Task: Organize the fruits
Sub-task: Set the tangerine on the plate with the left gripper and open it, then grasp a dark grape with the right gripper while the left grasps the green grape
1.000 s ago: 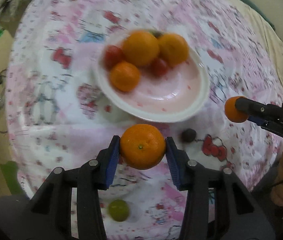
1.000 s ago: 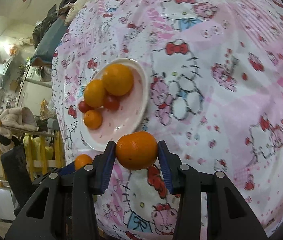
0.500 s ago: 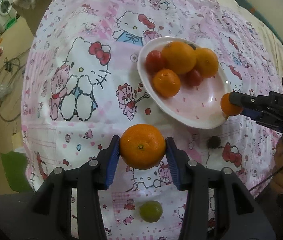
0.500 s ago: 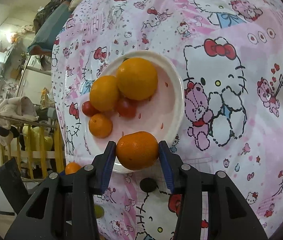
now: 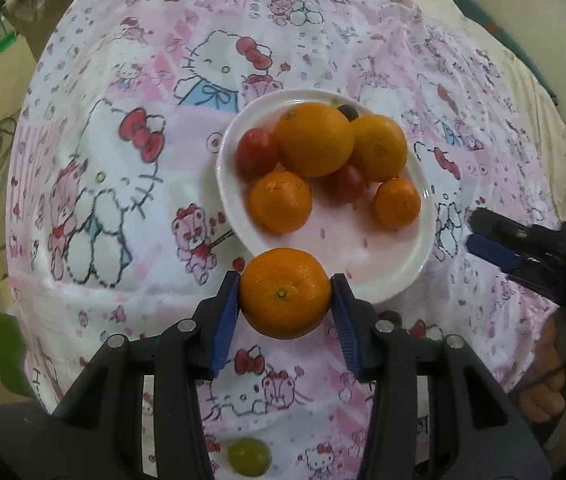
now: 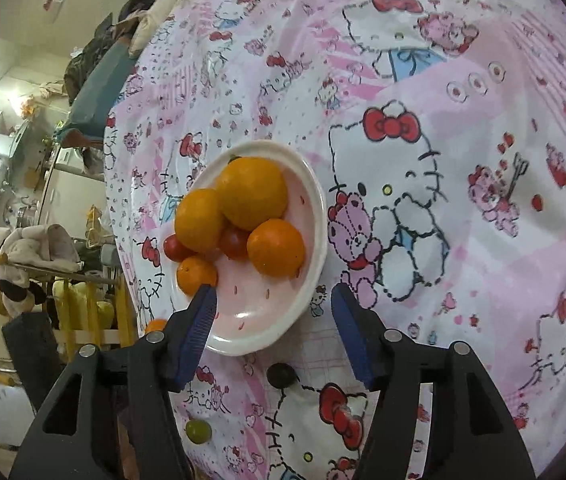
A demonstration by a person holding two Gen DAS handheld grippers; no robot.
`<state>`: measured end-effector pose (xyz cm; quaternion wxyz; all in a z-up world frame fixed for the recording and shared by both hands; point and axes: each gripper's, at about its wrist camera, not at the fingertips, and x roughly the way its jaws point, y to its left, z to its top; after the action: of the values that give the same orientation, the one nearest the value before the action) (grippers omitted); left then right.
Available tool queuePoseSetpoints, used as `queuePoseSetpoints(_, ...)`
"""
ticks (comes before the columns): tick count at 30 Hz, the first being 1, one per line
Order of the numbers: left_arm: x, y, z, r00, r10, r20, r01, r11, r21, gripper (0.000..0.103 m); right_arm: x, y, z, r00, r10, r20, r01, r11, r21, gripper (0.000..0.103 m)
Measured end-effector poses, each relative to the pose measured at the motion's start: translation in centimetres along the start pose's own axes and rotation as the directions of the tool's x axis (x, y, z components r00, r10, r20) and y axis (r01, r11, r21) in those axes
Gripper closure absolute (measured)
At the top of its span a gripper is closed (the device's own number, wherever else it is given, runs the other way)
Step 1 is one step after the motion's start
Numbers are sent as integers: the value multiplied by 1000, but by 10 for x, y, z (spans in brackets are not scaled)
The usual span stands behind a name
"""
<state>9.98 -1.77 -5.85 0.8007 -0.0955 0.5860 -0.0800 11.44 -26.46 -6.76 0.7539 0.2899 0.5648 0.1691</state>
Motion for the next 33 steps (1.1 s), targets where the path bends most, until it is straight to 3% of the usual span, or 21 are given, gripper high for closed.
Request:
queuePoseSetpoints(2,8,-5,2,1000,-18,-23,17,1000,-7,62,-9,-3,0,1000,-5,17,5,1000,-8,40)
queuePoseSetpoints(4,11,-13,5,1000,5,5,-5,1000,5,62,-16,-11,0,1000,6,30,-7,1000,20,40)
queuePoseSetpoints(8,12,-32,14,999,-23,42,22,999,24,62,-27,-27,-3,999,18,41,-21,997,72,40)
queuePoseSetpoints(10,20,-45,18,1000,4,31,-6,997,72,62,-28,-32,-4,999,8,41,-11,997,79,40)
queuePoseSetpoints(15,42,-45,21,1000,16,-2,-16,998,60,61,-31,-35,-5,999,6,45,-9,997,81,40)
queuePoseSetpoints(16,43,-44,21,1000,19,-3,-19,998,55,60,-31,-35,-6,999,5,44,-8,997,75,40)
queuePoseSetpoints(20,29,-43,18,999,8,33,-10,998,59,24,-26,-39,-13,1000,4,20,-6,996,89,40)
queuePoseSetpoints(26,8,-31,16,995,-25,100,23,999,29,24,-16,-25,-16,1000,-13,-5,13,999,34,40)
queuePoseSetpoints(33,-14,-3,11,991,-2,134,6,1000,-31,24,1,-11,-26,998,-41,-53,39,999,-24,40)
